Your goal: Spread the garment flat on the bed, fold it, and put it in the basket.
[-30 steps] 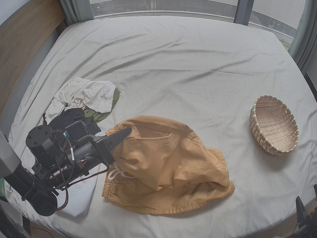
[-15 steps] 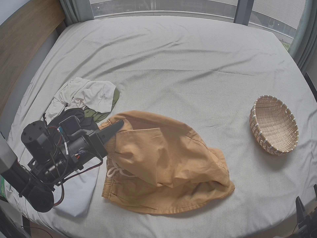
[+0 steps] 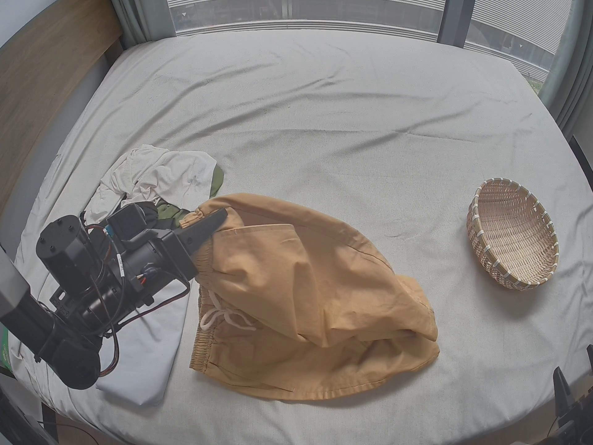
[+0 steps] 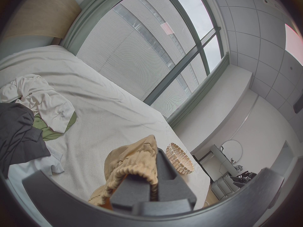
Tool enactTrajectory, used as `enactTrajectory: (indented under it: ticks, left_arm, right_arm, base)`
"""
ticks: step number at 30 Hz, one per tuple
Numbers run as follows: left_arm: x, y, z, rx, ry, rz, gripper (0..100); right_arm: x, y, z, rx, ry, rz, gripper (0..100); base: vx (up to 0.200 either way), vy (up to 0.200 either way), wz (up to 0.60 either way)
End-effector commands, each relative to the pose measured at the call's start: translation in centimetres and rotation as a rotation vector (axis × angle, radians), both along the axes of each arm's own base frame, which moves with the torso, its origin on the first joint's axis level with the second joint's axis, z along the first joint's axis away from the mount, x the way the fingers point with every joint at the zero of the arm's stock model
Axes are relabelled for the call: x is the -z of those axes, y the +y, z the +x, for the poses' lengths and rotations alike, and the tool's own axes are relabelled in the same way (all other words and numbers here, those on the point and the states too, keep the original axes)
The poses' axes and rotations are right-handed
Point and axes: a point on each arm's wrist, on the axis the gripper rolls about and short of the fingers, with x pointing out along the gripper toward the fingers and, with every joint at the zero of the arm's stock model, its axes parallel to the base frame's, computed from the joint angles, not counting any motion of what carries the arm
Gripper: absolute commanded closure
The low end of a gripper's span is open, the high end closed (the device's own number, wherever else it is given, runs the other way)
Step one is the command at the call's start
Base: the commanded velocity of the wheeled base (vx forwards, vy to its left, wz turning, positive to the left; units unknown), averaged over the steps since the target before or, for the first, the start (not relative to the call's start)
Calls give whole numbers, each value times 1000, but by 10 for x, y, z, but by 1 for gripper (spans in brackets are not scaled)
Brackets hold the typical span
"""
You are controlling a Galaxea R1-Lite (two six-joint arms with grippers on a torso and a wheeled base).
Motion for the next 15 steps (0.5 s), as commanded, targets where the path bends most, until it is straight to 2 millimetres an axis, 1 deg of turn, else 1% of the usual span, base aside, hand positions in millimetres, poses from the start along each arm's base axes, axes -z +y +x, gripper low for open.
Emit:
enactTrajectory:
  ticks: [1, 9, 10, 12, 14, 15]
  left_arm:
    - [-1, 0, 1, -1, -7, -2, 100]
    - [1, 0, 0, 1, -1, 5, 100]
    - [0, -1, 0, 1, -2, 3, 100]
    - [0, 0, 0, 0, -2, 3, 100]
    - [0, 0, 0, 0, -3, 2, 100]
    - [0, 0, 0, 0, -2, 3, 100]
  right_arm:
    - [5, 0, 0, 2, 3, -2, 0]
    - [3, 0, 0, -1, -12, -14, 0]
    - [-3, 0, -1, -1, -48, -15, 0]
    - [-30, 1, -8, 3, -167, -17, 0]
    - [-56, 1, -11, -5, -195, -18, 0]
    - [-63, 0, -9, -12, -181, -17, 0]
  base:
    - [0, 0, 0]
    - [0, 0, 0]
    - [0, 0, 0]
    - [0, 0, 0]
    - [0, 0, 0]
    - [0, 0, 0]
